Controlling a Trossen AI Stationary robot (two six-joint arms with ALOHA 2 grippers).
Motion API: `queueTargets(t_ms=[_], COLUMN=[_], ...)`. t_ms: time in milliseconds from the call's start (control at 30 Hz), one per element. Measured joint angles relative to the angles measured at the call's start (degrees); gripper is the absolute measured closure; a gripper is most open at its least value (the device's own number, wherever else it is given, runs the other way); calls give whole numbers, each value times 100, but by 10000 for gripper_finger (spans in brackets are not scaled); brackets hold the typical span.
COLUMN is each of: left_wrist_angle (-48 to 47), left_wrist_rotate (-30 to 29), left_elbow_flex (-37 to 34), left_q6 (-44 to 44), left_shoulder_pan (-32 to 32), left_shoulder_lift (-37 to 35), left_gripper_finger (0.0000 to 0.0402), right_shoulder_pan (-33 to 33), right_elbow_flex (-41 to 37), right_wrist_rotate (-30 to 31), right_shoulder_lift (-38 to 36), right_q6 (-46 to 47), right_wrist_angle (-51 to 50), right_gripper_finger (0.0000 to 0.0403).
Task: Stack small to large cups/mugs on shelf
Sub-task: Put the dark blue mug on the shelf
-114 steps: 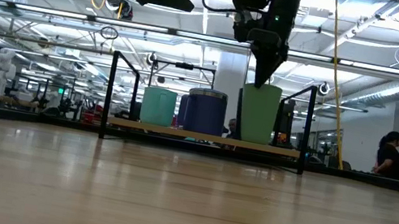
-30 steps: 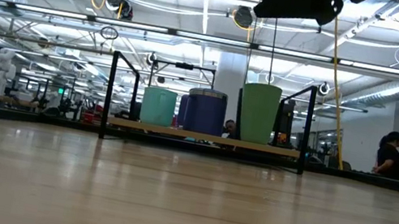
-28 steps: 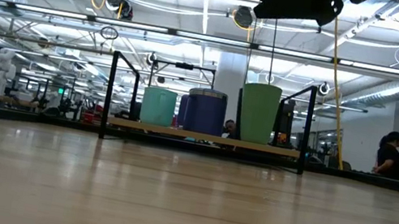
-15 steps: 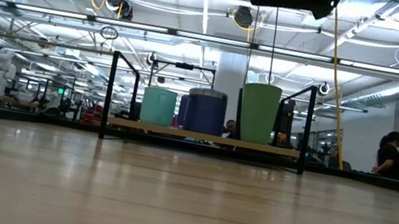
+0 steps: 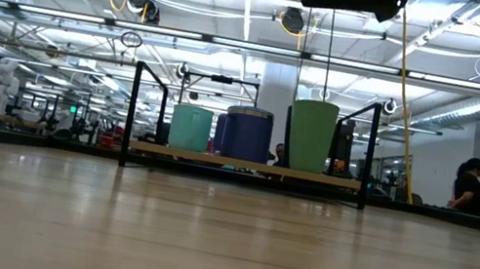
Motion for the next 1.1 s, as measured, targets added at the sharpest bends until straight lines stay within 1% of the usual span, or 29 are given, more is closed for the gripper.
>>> queueTargets(t_ms=[200, 367, 467, 700, 733, 800, 967, 1100], left_wrist_angle=[-9, -59, -92, -162, -165, -205, -515, -1055], left_wrist_rotate=[16, -325, -463, -432, -410, -411, -570, -695], left_elbow_flex=[-1, -1, -1, -1, -1, -1, 10, 290], left_q6=[40, 114, 176, 323, 340, 357, 369, 520], left_shoulder_pan=[-151, -267, -291, -288, -286, -267, -230, -77], left_shoulder_lift=[333, 475, 495, 493, 490, 484, 484, 484], left_gripper_finger=[218, 221, 250, 369, 381, 386, 370, 388], right_shoulder_pan=[-7, -7, -7, -7, -7, -7, -7, -7], right_elbow_flex=[0, 0, 0, 0, 0, 0, 0, 0], right_wrist_rotate=[0, 0, 0, 0, 0, 0, 0, 0], right_shoulder_lift=[0, 0, 0, 0, 0, 0, 0, 0], right_q6=[-115, -162, -193, -165, -162, -154, -111, -106], right_wrist_angle=[47, 210, 293, 317, 317, 317, 317, 317], right_gripper_finger=[216, 216, 216, 216, 216, 216, 216, 216])
